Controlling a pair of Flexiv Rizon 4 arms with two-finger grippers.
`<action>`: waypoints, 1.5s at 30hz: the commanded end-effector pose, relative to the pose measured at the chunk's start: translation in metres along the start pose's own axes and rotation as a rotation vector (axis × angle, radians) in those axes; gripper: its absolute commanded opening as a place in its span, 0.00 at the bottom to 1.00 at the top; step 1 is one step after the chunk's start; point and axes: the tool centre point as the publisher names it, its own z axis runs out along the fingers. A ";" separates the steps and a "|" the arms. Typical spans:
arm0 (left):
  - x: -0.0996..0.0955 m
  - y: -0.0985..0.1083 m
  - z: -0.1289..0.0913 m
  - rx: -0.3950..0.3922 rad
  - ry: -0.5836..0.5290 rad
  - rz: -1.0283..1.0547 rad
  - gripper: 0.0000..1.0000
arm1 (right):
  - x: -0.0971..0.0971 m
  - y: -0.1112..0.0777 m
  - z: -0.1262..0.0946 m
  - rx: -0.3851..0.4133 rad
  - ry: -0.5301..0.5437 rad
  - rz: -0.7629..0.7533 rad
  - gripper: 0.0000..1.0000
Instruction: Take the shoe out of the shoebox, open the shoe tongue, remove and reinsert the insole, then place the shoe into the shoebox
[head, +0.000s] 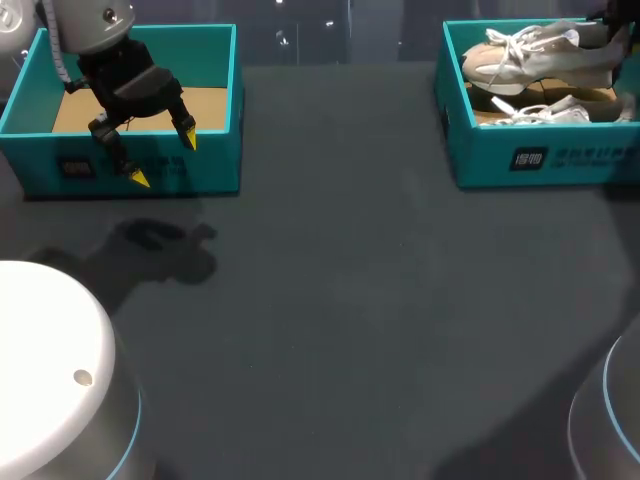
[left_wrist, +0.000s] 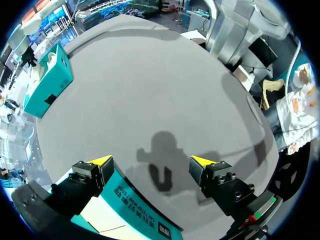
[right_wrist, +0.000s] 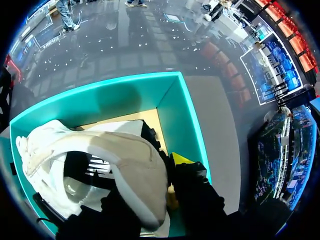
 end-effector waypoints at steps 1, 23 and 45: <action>0.001 0.000 0.000 -0.003 -0.001 0.001 1.00 | 0.001 0.004 0.000 0.005 -0.001 0.001 0.00; 0.001 0.000 0.000 -0.003 -0.001 0.001 1.00 | 0.000 0.006 0.037 0.029 0.018 -0.028 0.00; 0.001 0.000 0.000 -0.003 -0.001 0.001 1.00 | 0.018 0.013 0.063 0.069 0.053 -0.109 0.00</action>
